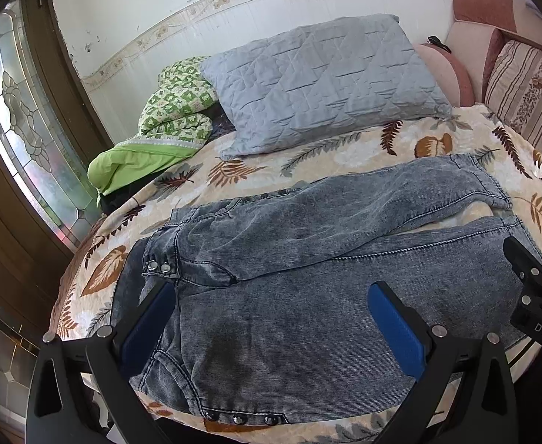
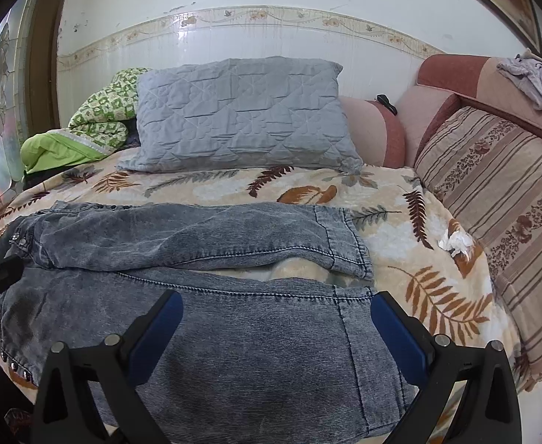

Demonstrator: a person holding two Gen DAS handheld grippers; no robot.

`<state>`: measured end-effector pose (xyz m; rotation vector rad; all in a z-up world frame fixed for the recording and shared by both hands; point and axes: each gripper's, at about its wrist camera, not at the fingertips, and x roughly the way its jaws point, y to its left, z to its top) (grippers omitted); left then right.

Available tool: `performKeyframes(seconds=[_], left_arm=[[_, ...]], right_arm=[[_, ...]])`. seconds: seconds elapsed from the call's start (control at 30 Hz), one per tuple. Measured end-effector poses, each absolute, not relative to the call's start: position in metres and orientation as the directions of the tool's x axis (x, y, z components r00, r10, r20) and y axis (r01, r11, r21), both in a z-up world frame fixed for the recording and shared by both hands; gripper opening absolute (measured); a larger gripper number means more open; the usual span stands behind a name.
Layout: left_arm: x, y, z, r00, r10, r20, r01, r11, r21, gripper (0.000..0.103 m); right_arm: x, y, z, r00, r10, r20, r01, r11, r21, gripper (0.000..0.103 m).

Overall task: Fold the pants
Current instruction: 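Move both grippers over the blue jeans toward the waistband edge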

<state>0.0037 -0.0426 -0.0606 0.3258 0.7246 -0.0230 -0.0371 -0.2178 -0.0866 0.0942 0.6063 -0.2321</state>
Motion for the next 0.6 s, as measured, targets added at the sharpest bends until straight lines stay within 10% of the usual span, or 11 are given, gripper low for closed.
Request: performKeyframes(seconds=[0.6], left_arm=[[0.0042,-0.0421,-0.0644,0.744,0.096,-0.661,0.133,0.949,0.287,0.103]], right_arm=[[-0.0373,-0.2192,-0.0865,0.795,-0.196,-0.573,0.251,0.968,0.016,0.103]])
